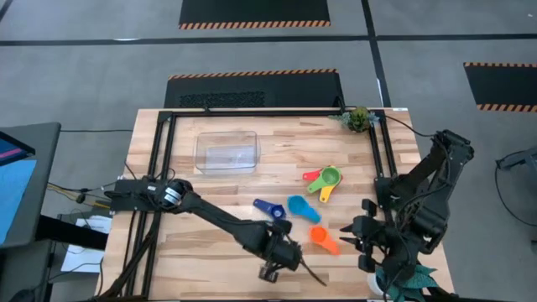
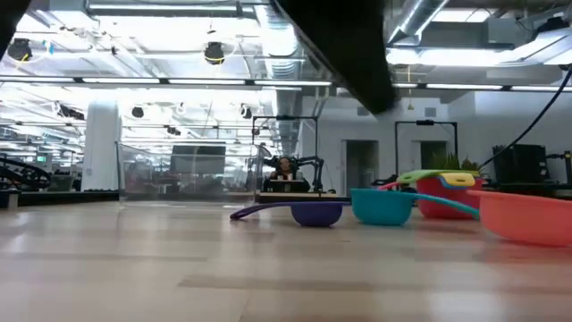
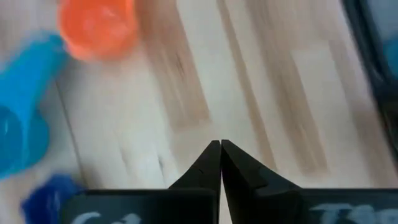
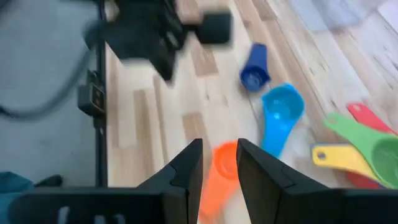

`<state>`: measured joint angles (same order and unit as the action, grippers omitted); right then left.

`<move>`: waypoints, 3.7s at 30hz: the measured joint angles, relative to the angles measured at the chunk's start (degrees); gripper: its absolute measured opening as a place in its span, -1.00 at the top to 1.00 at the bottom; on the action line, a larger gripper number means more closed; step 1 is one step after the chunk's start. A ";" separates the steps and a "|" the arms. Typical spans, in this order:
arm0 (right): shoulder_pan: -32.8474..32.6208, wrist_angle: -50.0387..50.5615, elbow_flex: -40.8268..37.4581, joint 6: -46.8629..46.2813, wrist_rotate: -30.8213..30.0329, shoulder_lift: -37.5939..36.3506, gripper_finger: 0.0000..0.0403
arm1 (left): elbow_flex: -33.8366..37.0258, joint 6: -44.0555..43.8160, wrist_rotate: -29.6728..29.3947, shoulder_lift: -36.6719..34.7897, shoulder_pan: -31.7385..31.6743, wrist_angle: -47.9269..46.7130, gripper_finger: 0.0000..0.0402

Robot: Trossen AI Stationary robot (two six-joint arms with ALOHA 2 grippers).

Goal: Nest measuring cups in basket
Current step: Stack the light blue measuring cup on top of the green measuring cup

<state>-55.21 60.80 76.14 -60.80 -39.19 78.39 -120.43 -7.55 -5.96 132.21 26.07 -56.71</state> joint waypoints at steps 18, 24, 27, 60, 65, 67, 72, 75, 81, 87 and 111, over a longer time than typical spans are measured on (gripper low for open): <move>18.09 8.85 -0.07 15.59 1.58 0.60 0.40 | 3.88 -13.01 0.91 -5.76 3.43 -32.57 1.00; 27.17 5.15 -0.98 24.42 7.82 0.45 0.40 | 21.47 -18.56 -2.26 -19.76 2.71 -28.15 1.00; 31.18 -1.87 -3.41 29.29 12.63 0.48 0.40 | 33.25 -24.19 -4.90 -30.26 2.34 -22.59 1.00; 37.32 -17.85 -6.99 35.30 30.15 21.49 0.06 | 64.40 -21.55 -18.95 -63.66 -4.00 -5.53 1.00; 37.65 -17.65 -6.99 35.30 30.13 21.50 -0.16 | 64.40 -20.29 -18.93 -63.66 -4.05 -5.53 1.00; 37.77 -17.69 -6.88 35.30 30.11 22.80 -0.20 | 64.40 -20.28 -18.93 -63.66 -4.05 -5.55 1.00; 38.01 -15.99 -7.09 35.34 30.48 26.48 -0.21 | 64.40 -20.92 -18.93 -63.61 -4.05 -5.51 1.00; 38.03 -16.27 -7.01 35.06 30.04 28.56 -0.18 | 64.40 -21.00 -18.88 -63.62 -4.05 -5.47 1.00; 39.05 -16.03 -7.09 34.92 28.64 29.92 -0.07 | 64.40 -21.05 -18.86 -63.61 -4.05 -5.49 1.00; 40.08 -16.61 -7.04 35.30 28.82 29.52 0.42 | 64.40 -21.09 -18.95 -63.61 -4.05 -5.49 1.00; 41.76 5.28 -8.33 49.29 24.09 0.90 0.96 | 64.38 -22.10 -20.31 -63.61 -4.03 -5.25 1.00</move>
<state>-13.45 66.08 67.81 -11.51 -15.10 79.29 -56.05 -29.65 -26.26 68.60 22.04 -61.95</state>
